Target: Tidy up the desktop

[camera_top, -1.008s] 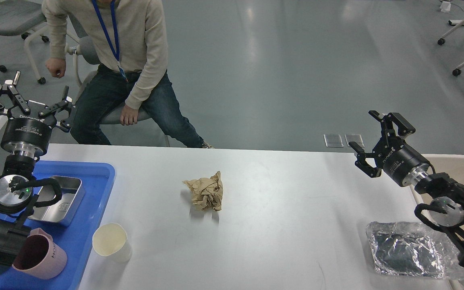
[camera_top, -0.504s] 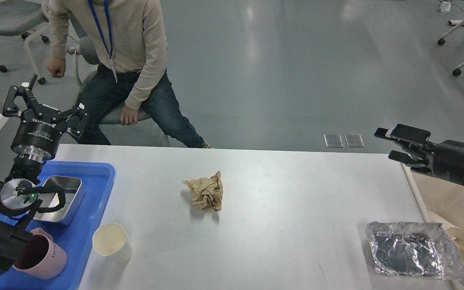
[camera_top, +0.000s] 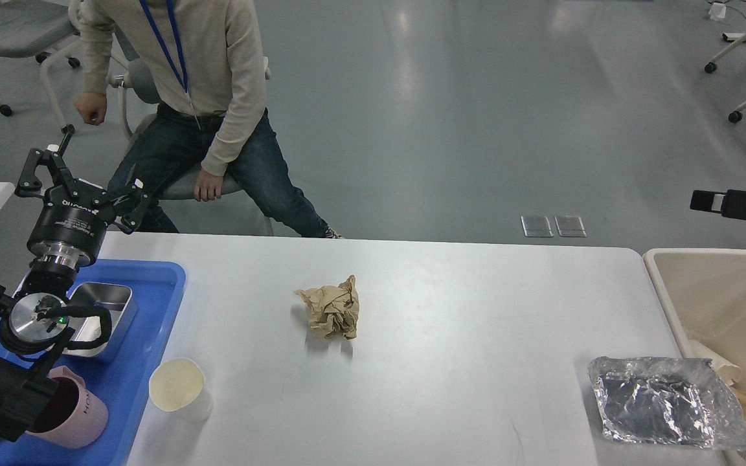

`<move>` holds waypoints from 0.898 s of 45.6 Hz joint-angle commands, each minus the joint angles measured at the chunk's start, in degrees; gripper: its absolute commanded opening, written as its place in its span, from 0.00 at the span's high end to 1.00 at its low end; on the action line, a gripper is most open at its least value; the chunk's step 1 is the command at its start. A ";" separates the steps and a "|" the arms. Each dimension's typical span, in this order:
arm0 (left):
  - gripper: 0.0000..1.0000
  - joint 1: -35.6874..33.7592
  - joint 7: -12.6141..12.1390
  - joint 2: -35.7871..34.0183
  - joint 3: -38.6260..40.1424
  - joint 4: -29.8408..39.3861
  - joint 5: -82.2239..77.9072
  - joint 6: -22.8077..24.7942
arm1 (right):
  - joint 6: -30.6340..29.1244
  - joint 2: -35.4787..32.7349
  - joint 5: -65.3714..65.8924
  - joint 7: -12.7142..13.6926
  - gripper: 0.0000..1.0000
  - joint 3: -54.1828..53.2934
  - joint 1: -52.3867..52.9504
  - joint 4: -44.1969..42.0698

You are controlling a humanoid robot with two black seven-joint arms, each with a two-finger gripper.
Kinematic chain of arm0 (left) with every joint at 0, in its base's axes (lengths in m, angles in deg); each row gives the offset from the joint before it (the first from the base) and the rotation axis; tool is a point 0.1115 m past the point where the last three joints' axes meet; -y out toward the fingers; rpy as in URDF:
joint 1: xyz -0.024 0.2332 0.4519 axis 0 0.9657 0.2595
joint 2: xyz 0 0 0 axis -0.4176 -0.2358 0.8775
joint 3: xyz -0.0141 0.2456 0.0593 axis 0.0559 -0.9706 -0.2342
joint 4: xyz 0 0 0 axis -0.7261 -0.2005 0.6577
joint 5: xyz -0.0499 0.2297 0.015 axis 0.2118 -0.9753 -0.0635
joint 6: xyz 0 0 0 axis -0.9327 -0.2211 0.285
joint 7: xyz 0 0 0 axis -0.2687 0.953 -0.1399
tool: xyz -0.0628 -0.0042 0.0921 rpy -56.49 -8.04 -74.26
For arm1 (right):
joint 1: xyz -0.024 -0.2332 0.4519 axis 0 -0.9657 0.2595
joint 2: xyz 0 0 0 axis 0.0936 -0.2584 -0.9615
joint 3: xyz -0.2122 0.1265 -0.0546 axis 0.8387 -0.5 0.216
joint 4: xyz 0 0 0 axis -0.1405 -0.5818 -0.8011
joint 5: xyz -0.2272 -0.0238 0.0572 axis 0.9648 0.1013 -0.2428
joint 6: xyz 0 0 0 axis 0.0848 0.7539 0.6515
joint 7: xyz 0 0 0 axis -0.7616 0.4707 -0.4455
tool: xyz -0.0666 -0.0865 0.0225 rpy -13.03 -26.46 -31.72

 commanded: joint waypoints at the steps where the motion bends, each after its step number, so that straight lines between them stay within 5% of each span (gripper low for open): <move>1: 0.04 0.44 0.04 0.17 0.21 -0.07 0.01 -0.07 | 4.04 -1.24 10.41 0.00 0.00 -1.15 0.08 1.28; 13: 0.04 0.53 0.13 0.35 0.12 -0.07 0.01 -0.07 | 4.22 -3.88 22.47 -0.09 0.00 -0.45 -0.80 5.06; 41: 0.04 2.20 0.13 0.35 -0.05 0.02 -0.08 -0.07 | 2.64 -0.89 17.56 0.09 0.00 9.57 -3.08 -2.32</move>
